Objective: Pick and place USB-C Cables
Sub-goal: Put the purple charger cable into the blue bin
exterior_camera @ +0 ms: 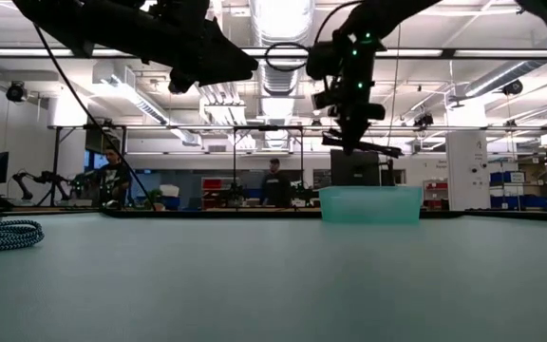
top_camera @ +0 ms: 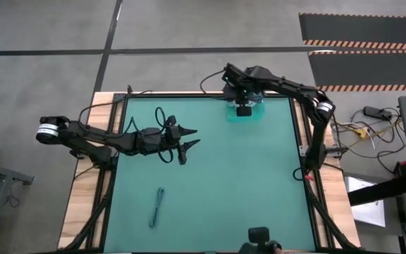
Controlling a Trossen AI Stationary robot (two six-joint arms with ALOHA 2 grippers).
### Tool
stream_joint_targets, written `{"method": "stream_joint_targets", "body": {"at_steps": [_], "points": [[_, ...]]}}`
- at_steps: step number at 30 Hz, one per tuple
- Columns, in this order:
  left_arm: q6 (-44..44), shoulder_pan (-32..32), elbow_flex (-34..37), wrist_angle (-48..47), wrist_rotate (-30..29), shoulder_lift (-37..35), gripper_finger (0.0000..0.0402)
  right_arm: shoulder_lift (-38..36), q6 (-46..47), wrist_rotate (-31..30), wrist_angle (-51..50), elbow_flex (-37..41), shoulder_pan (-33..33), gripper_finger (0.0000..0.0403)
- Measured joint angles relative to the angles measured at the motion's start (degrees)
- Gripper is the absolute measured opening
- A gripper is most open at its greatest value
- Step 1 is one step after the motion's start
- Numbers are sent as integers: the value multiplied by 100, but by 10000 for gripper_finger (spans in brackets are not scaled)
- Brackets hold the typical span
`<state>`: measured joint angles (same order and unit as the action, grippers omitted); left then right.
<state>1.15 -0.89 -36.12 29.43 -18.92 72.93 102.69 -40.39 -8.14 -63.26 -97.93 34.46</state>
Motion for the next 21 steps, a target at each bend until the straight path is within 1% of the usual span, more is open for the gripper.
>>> {"method": "stream_joint_targets", "body": {"at_steps": [4,10,21], "points": [[-2,0,0,-6,0,0,160,266,-44,4,-152,-232,182,20],[-42,2,0,-9,-2,0,160,462,-165,67,-201,-261,378,20],[-52,4,0,-12,-111,0,160,764,-167,109,-143,-260,459,20]]}}
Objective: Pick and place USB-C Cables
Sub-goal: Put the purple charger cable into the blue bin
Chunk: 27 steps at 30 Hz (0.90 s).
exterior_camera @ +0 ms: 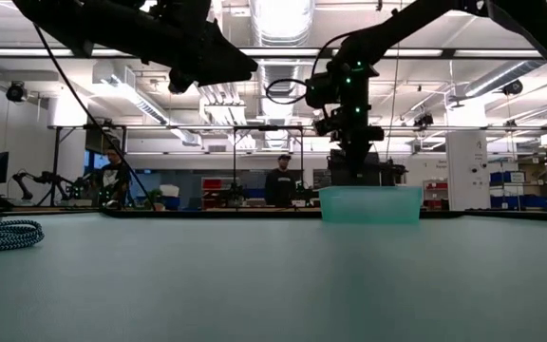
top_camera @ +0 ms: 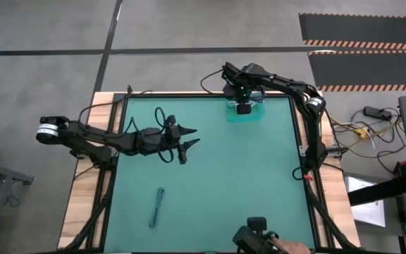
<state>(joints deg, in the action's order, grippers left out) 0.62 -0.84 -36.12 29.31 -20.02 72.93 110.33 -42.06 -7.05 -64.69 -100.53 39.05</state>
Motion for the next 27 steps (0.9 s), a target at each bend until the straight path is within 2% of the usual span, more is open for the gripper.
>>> {"method": "stream_joint_targets", "body": {"at_steps": [9,15,27], "points": [[0,0,0,-40,1,0,160,299,-64,17,-15,7,0,20],[-2,0,0,-40,0,0,160,347,-77,470,-102,7,0,20],[-2,0,0,-38,-33,0,160,347,69,706,-349,17,-2,20]]}}
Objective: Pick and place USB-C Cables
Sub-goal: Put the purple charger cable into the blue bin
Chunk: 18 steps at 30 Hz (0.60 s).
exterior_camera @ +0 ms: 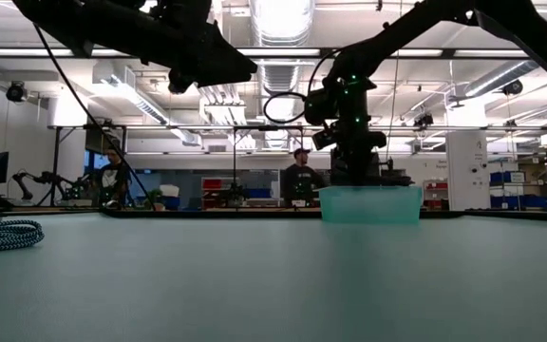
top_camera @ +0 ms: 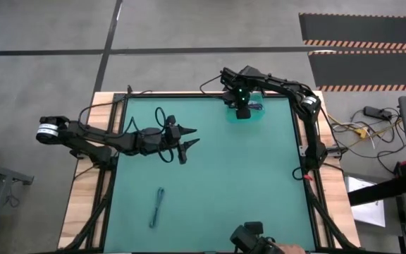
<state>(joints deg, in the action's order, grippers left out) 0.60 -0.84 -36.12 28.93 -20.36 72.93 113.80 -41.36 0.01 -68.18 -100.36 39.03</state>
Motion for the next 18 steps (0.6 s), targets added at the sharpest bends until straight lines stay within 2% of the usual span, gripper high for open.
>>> {"method": "stream_joint_targets", "body": {"at_steps": [18], "points": [[2,0,0,0,-7,0,160,0,46,4,13,39,0,20]]}}
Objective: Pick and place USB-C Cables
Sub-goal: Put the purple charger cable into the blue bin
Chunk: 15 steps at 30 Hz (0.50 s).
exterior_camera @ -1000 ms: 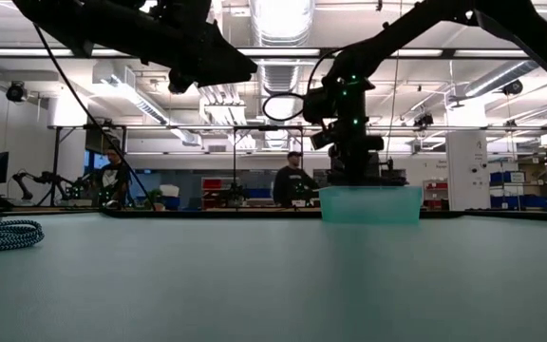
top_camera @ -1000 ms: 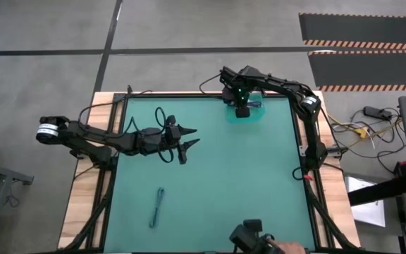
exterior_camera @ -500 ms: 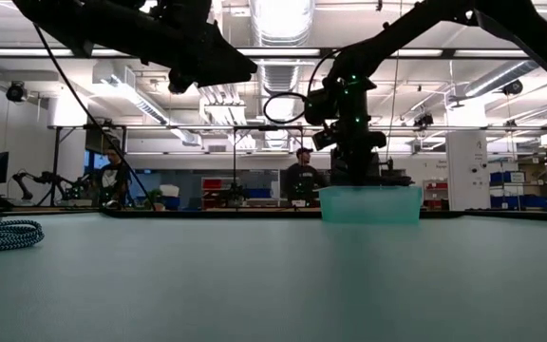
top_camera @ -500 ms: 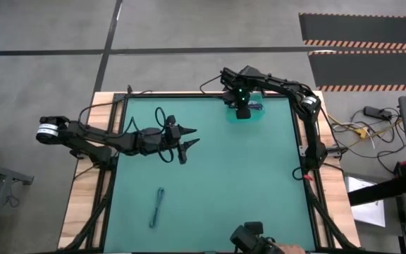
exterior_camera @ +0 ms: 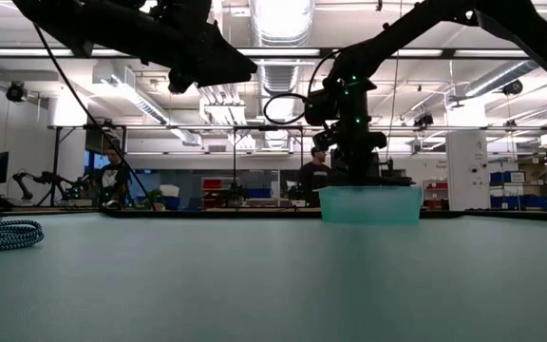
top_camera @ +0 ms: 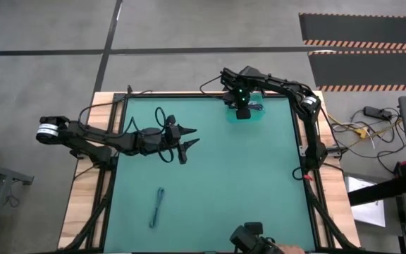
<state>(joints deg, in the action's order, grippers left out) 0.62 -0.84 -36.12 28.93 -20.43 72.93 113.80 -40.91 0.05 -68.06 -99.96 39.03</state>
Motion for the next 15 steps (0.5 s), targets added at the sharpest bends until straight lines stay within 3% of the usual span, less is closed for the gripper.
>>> {"method": "stream_joint_targets", "body": {"at_steps": [15], "points": [[0,0,0,0,0,0,160,0,-9,59,333,368,0,20]]}}
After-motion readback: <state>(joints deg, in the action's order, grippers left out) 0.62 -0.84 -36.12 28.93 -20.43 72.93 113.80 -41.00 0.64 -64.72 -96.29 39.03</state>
